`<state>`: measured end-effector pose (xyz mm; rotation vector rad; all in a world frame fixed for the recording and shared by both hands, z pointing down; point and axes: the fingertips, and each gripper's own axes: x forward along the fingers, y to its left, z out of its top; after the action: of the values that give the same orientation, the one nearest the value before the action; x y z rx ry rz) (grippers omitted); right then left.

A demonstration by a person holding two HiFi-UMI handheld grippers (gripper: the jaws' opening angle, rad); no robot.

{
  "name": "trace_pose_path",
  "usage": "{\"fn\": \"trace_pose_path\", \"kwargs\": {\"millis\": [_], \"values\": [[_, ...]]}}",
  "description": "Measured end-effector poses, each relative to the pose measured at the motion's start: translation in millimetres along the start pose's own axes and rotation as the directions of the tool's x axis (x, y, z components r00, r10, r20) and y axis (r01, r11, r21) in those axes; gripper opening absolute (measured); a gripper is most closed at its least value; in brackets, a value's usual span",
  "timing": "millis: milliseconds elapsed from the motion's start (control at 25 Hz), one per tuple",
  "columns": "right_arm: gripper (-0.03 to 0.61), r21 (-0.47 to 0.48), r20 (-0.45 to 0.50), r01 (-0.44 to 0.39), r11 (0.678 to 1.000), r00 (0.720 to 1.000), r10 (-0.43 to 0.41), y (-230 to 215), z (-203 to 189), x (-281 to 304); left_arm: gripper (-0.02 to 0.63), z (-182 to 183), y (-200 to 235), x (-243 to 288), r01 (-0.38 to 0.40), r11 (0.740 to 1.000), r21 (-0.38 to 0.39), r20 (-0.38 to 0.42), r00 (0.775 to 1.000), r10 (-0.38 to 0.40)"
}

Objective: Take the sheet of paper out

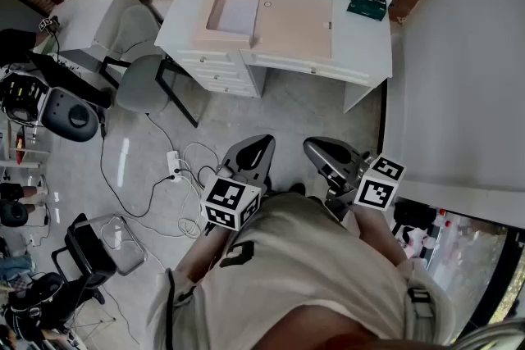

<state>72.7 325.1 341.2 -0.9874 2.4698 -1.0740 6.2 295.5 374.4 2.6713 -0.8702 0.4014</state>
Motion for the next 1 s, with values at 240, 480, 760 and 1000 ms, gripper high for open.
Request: {"fn": "trace_pose_path", "kwargs": {"millis": [240,480,760,1000], "values": [[0.026,0.002,-0.014,0.000,1.000,1.000,0.000,17.1,-12.8,23.1,0.017,3.5,23.9,-16.9,-0.003,1.000,-0.011,0.007,1.000,0.003],[0.026,-0.046,-0.020,0.028,0.999,0.999,-0.028,21.5,-9.2,31.4,0.017,9.5,28.3,-17.2,0.031,1.000,0.005,0.019,0.999,-0.031],[0.026,-0.040,-0.014,0.068,0.997,0.998,-0.069,17.3,-10.0,24.5,0.017,12.7,21.8,-10.6,0.063,0.998,0.024,0.008,0.998,-0.063],[0.026,-0.008,-0.007,0.074,0.997,0.997,-0.074,10.0,-12.4,11.1,0.017,8.6,6.7,-6.8,0.053,0.998,0.038,-0.013,0.999,-0.052]]}}
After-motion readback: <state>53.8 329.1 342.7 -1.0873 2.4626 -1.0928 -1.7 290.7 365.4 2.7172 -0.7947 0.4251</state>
